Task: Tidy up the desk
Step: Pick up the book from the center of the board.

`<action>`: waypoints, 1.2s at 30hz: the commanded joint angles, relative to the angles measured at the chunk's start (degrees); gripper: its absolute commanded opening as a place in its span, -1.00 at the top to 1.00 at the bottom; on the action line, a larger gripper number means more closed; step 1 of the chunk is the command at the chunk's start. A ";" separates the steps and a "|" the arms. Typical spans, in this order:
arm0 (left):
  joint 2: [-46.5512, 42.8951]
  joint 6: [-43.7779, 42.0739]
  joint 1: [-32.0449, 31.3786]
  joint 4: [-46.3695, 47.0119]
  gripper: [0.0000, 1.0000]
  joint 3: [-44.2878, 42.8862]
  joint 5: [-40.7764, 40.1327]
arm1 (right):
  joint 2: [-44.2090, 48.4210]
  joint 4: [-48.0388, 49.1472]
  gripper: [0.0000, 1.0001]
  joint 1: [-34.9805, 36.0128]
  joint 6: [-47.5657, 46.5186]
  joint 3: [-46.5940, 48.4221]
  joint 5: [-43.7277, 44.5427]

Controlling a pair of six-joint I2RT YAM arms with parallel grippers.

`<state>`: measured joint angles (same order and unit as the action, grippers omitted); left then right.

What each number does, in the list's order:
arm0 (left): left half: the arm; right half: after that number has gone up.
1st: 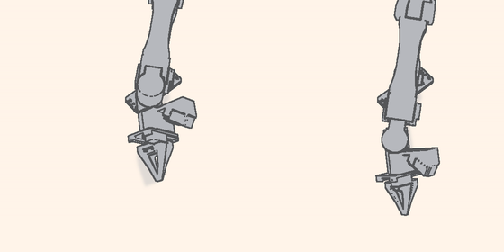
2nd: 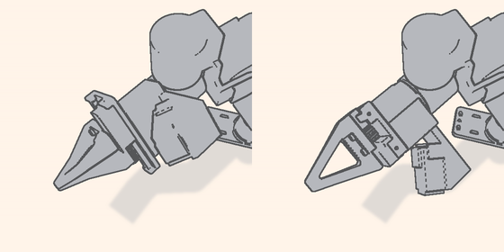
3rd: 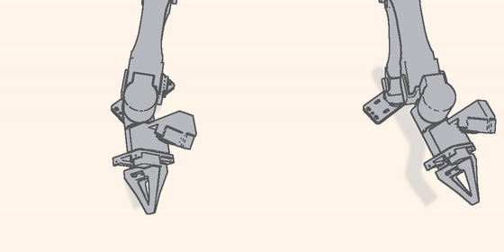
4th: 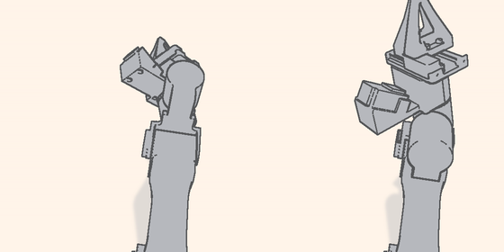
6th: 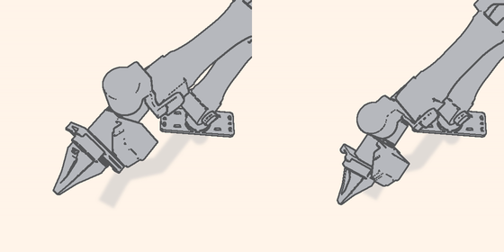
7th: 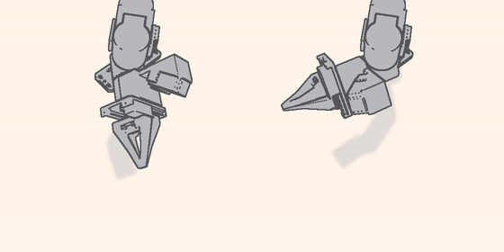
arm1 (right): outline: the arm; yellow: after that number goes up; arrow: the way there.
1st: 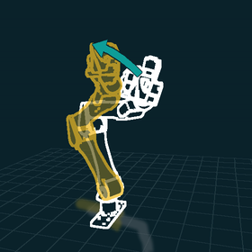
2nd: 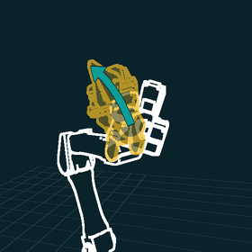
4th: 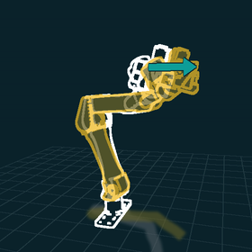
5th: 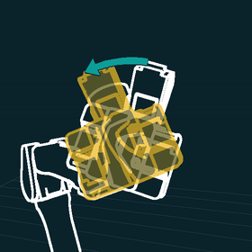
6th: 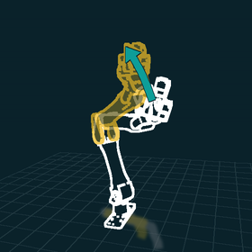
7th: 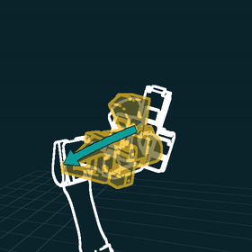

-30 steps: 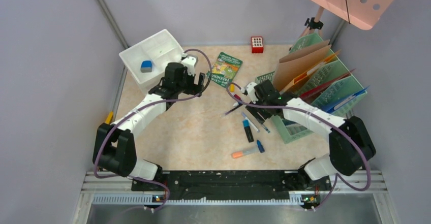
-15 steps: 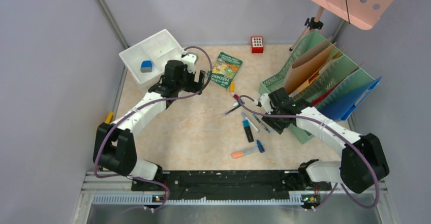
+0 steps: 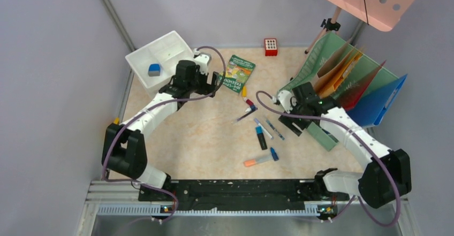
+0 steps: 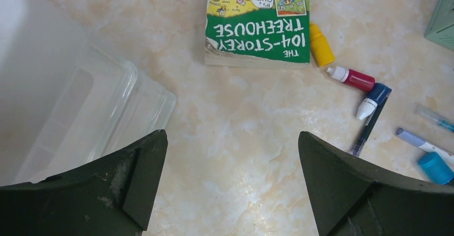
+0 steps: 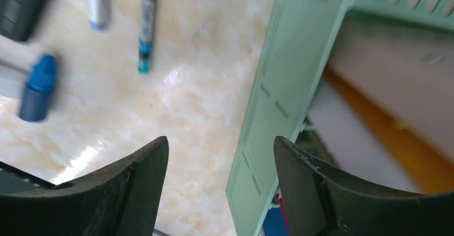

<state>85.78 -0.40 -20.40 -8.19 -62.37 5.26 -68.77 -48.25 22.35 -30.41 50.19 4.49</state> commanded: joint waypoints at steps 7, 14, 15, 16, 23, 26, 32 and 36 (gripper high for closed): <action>6.49 1.65 0.29 0.81 -0.97 -10.22 2.39 | -11.65 7.70 -0.54 5.12 7.90 20.08 -16.57; 11.61 6.68 0.43 1.91 -0.97 -14.38 3.64 | -20.81 20.65 -0.65 5.21 20.73 26.96 -12.18; 12.34 7.33 0.37 2.34 -0.97 -14.69 3.62 | -22.35 21.86 -0.65 5.17 22.30 27.86 -11.09; 13.04 8.21 0.42 2.95 -0.97 -14.79 3.57 | -23.89 23.14 -0.66 5.16 23.79 28.79 -10.31; 20.75 11.61 0.42 7.57 -0.97 -18.04 4.49 | -34.03 30.12 -0.71 4.29 33.41 35.07 -8.76; 23.76 13.07 0.31 9.46 -0.96 -20.34 2.99 | -38.47 31.57 -0.71 2.89 37.62 37.80 -9.76; 30.24 12.70 -0.07 4.58 -0.95 -28.99 -1.25 | -48.42 32.11 -0.70 -0.10 44.48 43.46 -13.36; 34.21 11.70 -0.35 1.04 -0.95 -34.25 -4.31 | -53.08 33.72 -0.69 -1.13 47.25 46.31 -16.59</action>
<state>117.47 11.77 -20.43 -5.13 -90.65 5.06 -118.76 -17.67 22.15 11.79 92.49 -8.36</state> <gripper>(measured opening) 0.978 0.847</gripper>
